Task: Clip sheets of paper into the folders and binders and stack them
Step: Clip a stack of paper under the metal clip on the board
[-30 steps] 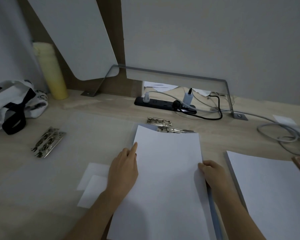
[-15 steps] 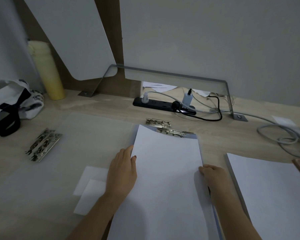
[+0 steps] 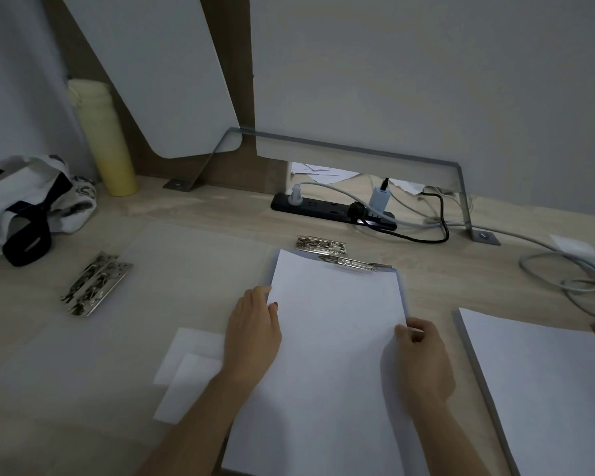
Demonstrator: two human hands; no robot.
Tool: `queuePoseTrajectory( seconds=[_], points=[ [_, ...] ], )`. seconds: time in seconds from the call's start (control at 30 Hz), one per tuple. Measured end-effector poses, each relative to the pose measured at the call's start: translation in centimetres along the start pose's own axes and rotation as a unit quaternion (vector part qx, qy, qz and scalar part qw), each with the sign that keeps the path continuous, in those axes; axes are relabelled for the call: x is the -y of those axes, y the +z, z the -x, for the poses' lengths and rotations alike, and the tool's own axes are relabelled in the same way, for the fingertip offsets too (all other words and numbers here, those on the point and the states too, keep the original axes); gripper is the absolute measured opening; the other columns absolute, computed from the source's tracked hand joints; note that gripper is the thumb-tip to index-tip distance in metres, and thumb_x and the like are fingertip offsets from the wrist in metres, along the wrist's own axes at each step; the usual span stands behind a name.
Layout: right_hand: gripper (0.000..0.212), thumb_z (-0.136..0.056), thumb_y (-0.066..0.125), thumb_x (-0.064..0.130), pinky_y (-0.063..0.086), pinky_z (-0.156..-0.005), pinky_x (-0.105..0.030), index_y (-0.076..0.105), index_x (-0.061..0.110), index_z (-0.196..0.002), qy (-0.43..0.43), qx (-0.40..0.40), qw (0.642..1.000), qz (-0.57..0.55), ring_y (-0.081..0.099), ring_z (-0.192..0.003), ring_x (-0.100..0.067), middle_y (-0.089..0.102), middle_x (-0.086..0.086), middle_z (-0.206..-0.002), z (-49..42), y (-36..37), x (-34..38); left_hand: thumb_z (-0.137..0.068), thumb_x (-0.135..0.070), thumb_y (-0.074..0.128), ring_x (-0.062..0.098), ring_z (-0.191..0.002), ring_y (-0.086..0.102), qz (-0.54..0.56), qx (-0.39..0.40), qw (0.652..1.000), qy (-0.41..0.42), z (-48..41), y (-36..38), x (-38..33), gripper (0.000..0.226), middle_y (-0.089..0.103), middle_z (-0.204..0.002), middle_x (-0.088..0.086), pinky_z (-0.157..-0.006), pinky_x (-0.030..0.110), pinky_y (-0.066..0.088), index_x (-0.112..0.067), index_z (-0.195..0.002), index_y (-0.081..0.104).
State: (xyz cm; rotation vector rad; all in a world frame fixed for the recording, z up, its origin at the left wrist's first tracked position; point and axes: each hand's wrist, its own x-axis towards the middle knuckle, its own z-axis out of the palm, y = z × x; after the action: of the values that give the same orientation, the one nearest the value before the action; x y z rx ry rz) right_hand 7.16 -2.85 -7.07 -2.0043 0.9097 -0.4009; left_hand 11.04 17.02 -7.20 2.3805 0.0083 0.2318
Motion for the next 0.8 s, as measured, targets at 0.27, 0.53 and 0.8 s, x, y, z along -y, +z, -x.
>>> queuePoseTrajectory(
  seconds=[0.27,0.53,0.8],
  points=[
    [0.027,-0.088,0.045,0.017,0.034,-0.073,-0.03,0.061,0.017,-0.11,-0.018,0.013,1.0,0.012,0.054,-0.084,-0.023,0.063,-0.005,-0.092,-0.5,-0.13,-0.58,-0.097,-0.018,0.038,0.029,-0.109,0.05,-0.073,0.007,0.997,0.019,-0.29,0.21,0.1,0.033,0.052,-0.118,0.014,-0.092,0.032,0.035,-0.007,-0.127,0.048],
    [0.024,-0.088,0.047,0.019,0.034,-0.072,-0.03,0.06,0.017,-0.107,-0.034,0.013,0.999,0.018,0.055,-0.086,-0.024,0.064,-0.005,-0.093,-0.33,-0.06,-0.68,-0.097,-0.018,0.038,0.029,-0.105,0.051,-0.091,0.005,0.996,0.011,-0.19,0.19,-0.13,0.034,0.051,-0.117,0.014,-0.087,0.032,0.037,-0.008,-0.128,0.047],
    [0.022,-0.09,0.049,0.021,0.033,-0.073,-0.031,0.056,0.017,-0.11,-0.06,0.024,0.997,0.044,0.051,-0.087,-0.022,0.062,-0.008,-0.106,-0.07,-0.18,-0.59,-0.092,-0.011,0.05,0.035,-0.09,0.056,-0.118,-0.012,0.993,0.021,-0.16,0.33,0.24,0.028,0.056,-0.103,0.019,-0.076,0.04,0.043,-0.001,-0.118,0.056]
  ],
)
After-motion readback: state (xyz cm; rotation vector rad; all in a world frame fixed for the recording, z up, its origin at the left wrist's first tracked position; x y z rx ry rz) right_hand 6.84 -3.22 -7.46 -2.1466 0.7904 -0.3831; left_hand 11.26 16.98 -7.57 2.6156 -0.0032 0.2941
